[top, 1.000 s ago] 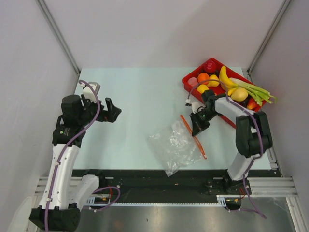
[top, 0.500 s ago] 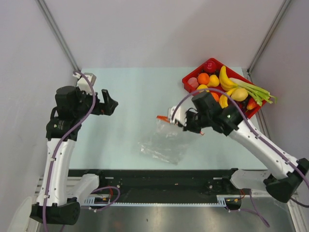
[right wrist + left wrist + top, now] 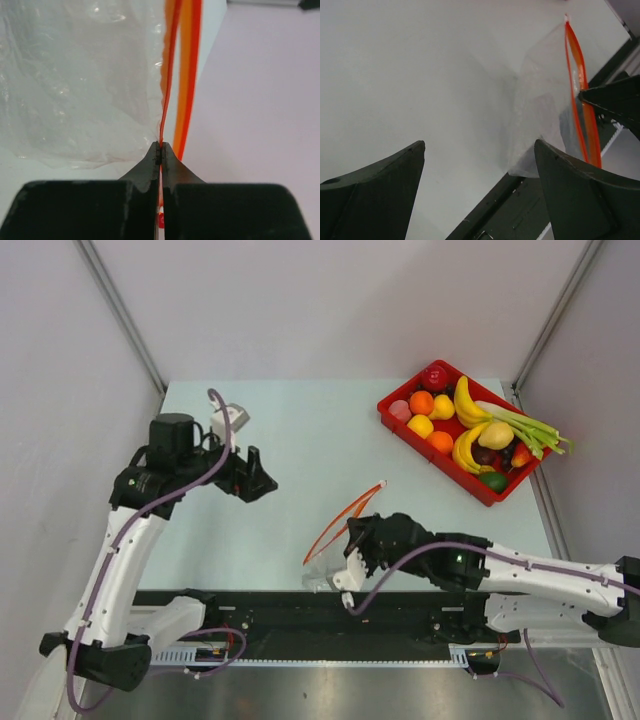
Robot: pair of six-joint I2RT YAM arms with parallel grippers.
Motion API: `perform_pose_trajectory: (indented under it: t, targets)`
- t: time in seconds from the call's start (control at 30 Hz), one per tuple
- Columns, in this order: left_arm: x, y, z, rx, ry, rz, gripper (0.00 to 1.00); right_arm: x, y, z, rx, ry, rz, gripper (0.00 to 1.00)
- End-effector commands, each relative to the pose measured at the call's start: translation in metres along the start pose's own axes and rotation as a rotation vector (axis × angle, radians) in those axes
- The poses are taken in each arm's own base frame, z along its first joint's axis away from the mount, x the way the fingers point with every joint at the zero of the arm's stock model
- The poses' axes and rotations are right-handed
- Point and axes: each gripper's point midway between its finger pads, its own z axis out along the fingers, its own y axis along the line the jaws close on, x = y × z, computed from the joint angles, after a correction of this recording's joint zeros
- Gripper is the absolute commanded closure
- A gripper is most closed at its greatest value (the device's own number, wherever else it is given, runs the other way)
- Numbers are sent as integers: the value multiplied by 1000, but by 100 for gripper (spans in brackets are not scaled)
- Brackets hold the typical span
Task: Place the food in the zip-top bag and seal the zipper
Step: Pick up the zipper food storage bag at the center of the board, then open the zipper of the food storage bag.
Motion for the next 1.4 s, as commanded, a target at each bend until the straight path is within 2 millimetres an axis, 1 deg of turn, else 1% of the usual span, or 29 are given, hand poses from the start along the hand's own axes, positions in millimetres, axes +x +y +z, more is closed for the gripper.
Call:
perform_pose_trajectory:
  t: [0.0, 0.03, 0.07, 0.1, 0.13, 0.23, 0.27, 0.33, 0.4, 0.43, 0.5, 0.53, 0.63, 0.7, 0.73, 0.77, 0.87, 0.9, 0.93, 1.0, 1.03, 1.1, 1.13, 1.2, 1.23, 1.27, 1.3, 1.33, 1.37]
  targets:
    - [12, -40, 15, 127, 57, 71, 7, -16, -37, -20, 238, -14, -164, 100]
    - [14, -44, 19, 137, 63, 74, 7, -15, -26, -16, 221, -12, -189, 100]
    - [16, -50, 23, 155, 67, 87, 8, -17, -25, -18, 235, -18, -201, 100]
    - [19, -51, 26, 155, 73, 90, 8, -18, -21, -19, 241, -21, -217, 100]
    - [20, -57, 30, 161, 75, 108, 9, -16, -13, -16, 226, -11, -233, 100]
    - [15, -68, 40, 173, 55, 158, 10, -21, -5, -16, 205, -20, -227, 100]
    - [15, -78, 43, 194, 63, 151, 13, -20, -3, -15, 202, -11, -210, 100]
    - [15, -86, 52, 213, 81, 162, 16, -24, 2, -13, 185, -15, -212, 100]
    - [10, -92, 57, 220, 81, 177, 18, -25, 3, -13, 183, -17, -200, 100]
    - [13, -101, 64, 242, 103, 196, 19, -26, 4, -12, 178, -19, -200, 100]
    - [11, -111, 68, 262, 104, 229, 20, -27, 4, -11, 176, -19, -192, 100]
    - [17, -118, 75, 276, 131, 246, 20, -27, 5, -10, 170, -16, -190, 100]
    - [25, -129, 82, 306, 160, 263, 21, -26, 7, -11, 158, -13, -187, 100]
    - [32, -131, 86, 315, 178, 267, 22, -25, 7, -12, 158, -11, -176, 100]
    - [37, -134, 88, 327, 188, 304, 22, -24, 9, -12, 151, -6, -176, 100]
    - [47, -132, 93, 325, 218, 306, 22, -22, 11, -12, 148, 0, -173, 100]
    - [64, -129, 100, 320, 265, 306, 26, -19, 15, -13, 139, 5, -168, 100]
    - [65, -129, 101, 316, 266, 308, 28, -19, 16, -13, 138, 4, -166, 100]
    - [67, -124, 104, 289, 270, 316, 36, -19, 17, -14, 136, 5, -165, 100]
    - [66, -117, 108, 251, 273, 314, 45, -17, 17, -16, 137, 7, -162, 100]
    - [65, -114, 110, 235, 271, 312, 51, -17, 17, -17, 136, 6, -162, 100]
    - [63, -114, 110, 237, 268, 301, 58, -16, 17, -20, 139, 8, -160, 100]
    - [61, -111, 111, 232, 272, 280, 71, -14, 19, -21, 126, 14, -164, 100]
    - [50, -108, 107, 232, 252, 256, 84, -11, 20, -26, 125, 21, -148, 100]
    - [41, -95, 102, 201, 229, 229, 97, -7, 25, -28, 104, 31, -149, 100]
    - [35, -89, 97, 189, 216, 214, 100, -4, 28, -31, 95, 35, -127, 100]
    - [32, -82, 92, 175, 203, 200, 100, -2, 32, -32, 82, 36, -124, 100]
    - [25, -67, 82, 135, 183, 170, 100, 3, 38, -38, 69, 42, -125, 100]
    - [23, -59, 75, 109, 170, 157, 100, 6, 44, -39, 56, 43, -125, 100]
